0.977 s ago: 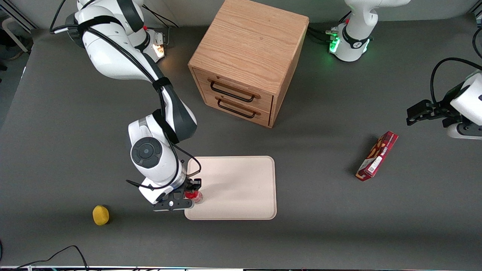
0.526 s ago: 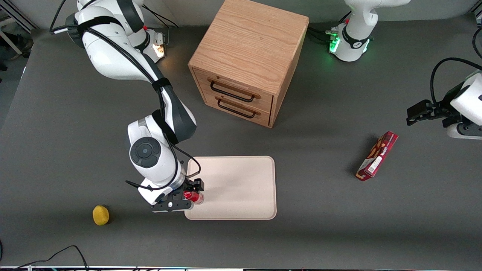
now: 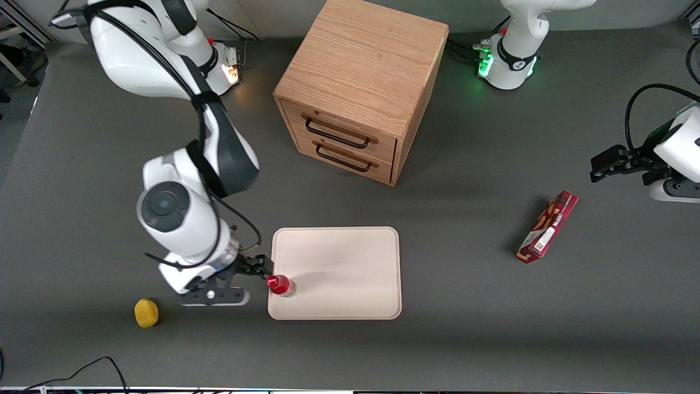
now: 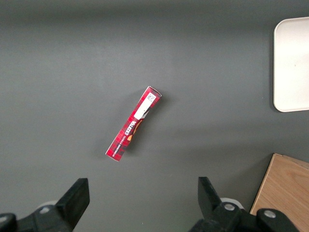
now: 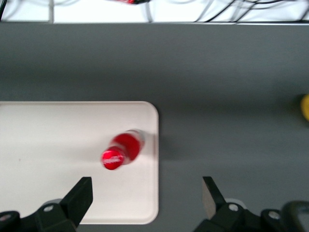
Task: Place coke bottle on tray
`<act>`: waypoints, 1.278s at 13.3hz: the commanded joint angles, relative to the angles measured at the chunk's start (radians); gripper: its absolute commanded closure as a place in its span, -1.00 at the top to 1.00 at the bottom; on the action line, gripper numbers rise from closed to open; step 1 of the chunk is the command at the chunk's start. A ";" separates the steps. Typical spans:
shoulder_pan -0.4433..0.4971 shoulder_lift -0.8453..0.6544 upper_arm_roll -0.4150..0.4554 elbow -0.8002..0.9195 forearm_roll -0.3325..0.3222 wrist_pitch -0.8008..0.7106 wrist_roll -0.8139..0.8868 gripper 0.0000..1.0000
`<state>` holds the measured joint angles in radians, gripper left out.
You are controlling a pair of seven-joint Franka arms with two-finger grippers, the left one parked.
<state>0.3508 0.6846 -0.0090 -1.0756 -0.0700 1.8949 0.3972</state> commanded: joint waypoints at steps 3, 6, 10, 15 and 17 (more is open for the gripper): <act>-0.087 -0.368 0.012 -0.426 0.007 0.071 -0.036 1.00; -0.165 -0.531 0.017 -0.570 0.021 0.067 -0.126 1.00; -0.261 -0.687 0.015 -0.696 0.021 0.046 -0.289 1.00; -0.383 -0.729 0.015 -0.679 0.022 -0.028 -0.475 1.00; -0.391 -0.731 0.015 -0.675 0.024 -0.040 -0.472 1.00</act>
<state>-0.0242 -0.0273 -0.0058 -1.7386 -0.0692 1.8652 -0.0473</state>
